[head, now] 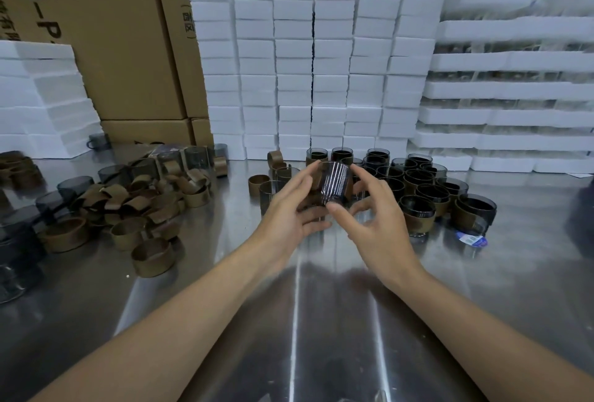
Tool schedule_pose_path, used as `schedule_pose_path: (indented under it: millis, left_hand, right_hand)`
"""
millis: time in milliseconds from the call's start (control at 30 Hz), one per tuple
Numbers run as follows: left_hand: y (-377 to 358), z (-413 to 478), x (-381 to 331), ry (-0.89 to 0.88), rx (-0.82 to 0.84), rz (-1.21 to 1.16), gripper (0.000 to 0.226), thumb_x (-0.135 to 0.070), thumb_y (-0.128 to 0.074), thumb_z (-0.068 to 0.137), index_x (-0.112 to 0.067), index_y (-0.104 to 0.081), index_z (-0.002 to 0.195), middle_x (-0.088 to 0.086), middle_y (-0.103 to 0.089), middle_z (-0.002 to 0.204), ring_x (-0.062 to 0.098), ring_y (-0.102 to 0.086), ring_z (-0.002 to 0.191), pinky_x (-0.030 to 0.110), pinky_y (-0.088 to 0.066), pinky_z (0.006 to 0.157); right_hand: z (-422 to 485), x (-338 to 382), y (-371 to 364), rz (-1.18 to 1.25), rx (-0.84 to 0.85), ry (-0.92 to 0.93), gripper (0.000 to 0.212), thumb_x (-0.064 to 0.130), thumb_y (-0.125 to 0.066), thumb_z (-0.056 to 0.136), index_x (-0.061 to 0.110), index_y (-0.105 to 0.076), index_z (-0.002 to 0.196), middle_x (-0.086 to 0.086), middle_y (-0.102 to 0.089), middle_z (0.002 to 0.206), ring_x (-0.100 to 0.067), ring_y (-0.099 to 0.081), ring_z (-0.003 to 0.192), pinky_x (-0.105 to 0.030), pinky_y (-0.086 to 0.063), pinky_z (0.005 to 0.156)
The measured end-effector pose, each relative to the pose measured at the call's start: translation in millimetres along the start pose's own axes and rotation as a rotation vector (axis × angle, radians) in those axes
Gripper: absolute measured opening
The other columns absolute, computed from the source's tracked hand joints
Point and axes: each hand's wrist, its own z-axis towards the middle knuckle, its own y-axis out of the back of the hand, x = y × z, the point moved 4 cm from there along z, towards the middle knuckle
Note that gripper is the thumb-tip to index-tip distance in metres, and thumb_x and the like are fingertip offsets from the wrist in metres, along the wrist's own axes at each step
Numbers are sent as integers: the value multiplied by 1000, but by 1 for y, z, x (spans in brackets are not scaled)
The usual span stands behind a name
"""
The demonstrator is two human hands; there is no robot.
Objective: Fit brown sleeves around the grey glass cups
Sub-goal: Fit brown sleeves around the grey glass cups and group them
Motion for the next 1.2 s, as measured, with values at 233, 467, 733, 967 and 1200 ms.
schedule_pose_path:
  millis: [233,467,733,967,1200]
  left_hand:
    - [-14,-7,6,-29,45,95,40,-41,-27,119,-36,-50,152,13,-69,142,48,-66,127,70,-50,99]
    - [-32,-27,-5,-275,-2,222,41,-43,-27,105,-23,-49,133,13,-68,129,42,-66,115,73,-50,95]
    - [-44,-39,-10,-455,-92,284,34,-34,-25,107,-11,-48,99,-9,-58,82,9,-58,78,25,-54,67]
    - [-34,-17,0,-141,-35,100,46,-65,-50,97,-29,-55,125,-1,-75,111,13,-75,99,38,-65,77]
    - [-31,-14,6,189,38,-440,46,-49,-68,100,-10,-83,117,15,-77,121,25,-75,100,38,-63,91]
  right_hand:
    - [-6,5,-8,9,143,59,73,61,-54,103,40,-26,166,15,-48,156,2,-49,142,-4,-41,102]
    - [-17,37,-9,346,62,97,46,49,-58,101,32,-46,141,20,-65,123,-11,-65,122,-21,-51,98]
    - [-25,53,-13,413,-112,115,45,48,-59,93,11,-53,118,-7,-62,99,-19,-59,83,-36,-49,72]
    - [-5,39,-2,-151,-67,126,54,56,-59,95,21,-49,134,11,-59,113,-15,-59,104,-42,-53,91]
    - [2,17,0,-97,78,156,81,43,-84,85,38,-44,155,21,-51,139,-7,-55,132,-15,-44,108]
